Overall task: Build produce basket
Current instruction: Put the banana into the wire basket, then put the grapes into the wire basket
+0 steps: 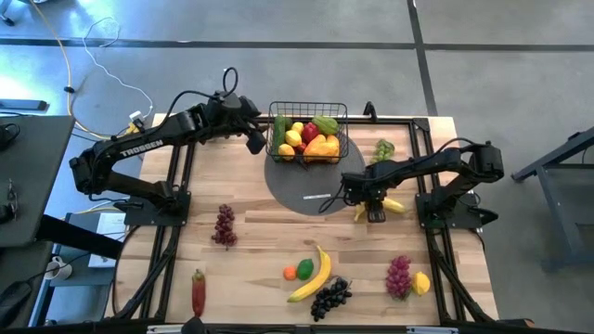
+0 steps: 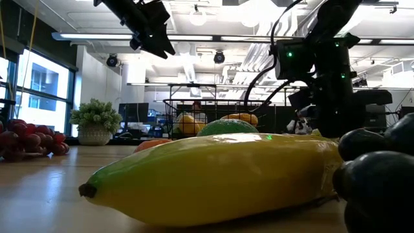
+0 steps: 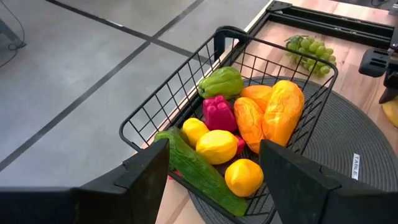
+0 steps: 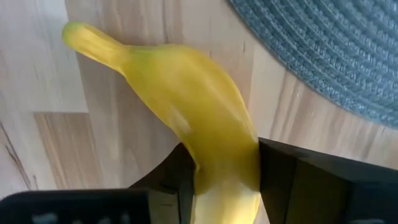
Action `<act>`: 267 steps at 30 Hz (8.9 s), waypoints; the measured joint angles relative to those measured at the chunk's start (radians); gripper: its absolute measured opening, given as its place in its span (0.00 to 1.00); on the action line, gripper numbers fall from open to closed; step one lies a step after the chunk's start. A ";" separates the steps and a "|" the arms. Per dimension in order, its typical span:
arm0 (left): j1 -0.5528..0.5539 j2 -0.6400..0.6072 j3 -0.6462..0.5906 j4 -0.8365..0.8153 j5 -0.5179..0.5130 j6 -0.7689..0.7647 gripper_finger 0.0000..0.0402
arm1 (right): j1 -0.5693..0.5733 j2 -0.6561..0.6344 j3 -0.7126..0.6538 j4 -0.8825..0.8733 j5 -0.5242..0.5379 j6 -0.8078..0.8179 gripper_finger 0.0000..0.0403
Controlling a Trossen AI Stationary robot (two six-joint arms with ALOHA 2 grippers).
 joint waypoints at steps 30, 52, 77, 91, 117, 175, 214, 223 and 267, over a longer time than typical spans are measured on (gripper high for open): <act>0.000 0.000 0.000 0.001 -0.125 0.140 0.59 | 0.000 0.001 0.400 -0.053 0.002 0.640 0.26; 0.000 0.000 0.000 0.002 -0.127 0.140 0.59 | -0.271 0.001 0.600 0.226 0.312 0.510 0.26; 0.064 0.000 0.000 0.003 -0.311 0.207 0.59 | -0.517 0.199 0.600 0.386 0.354 0.537 0.26; 0.086 0.000 0.000 0.003 -0.311 0.209 0.59 | -0.525 0.244 0.600 0.371 0.364 0.626 0.39; 0.085 0.000 0.000 0.002 -0.308 0.209 0.59 | -0.546 0.244 0.750 0.158 0.356 0.641 0.53; -0.587 -0.003 0.000 -0.788 -0.012 -1.218 0.59 | -0.226 0.244 1.037 -0.682 0.387 0.421 0.53; -0.819 0.217 -0.363 -0.484 0.061 -1.938 0.59 | -0.225 0.244 1.032 -0.657 0.363 0.206 0.53; -0.804 0.299 -0.370 -0.418 0.061 -1.837 0.57 | -0.225 0.244 1.032 -0.656 0.340 0.215 0.53; -0.291 -0.009 -0.005 -0.412 -0.138 -0.523 0.02 | -0.225 0.209 1.033 -0.657 0.388 0.464 0.53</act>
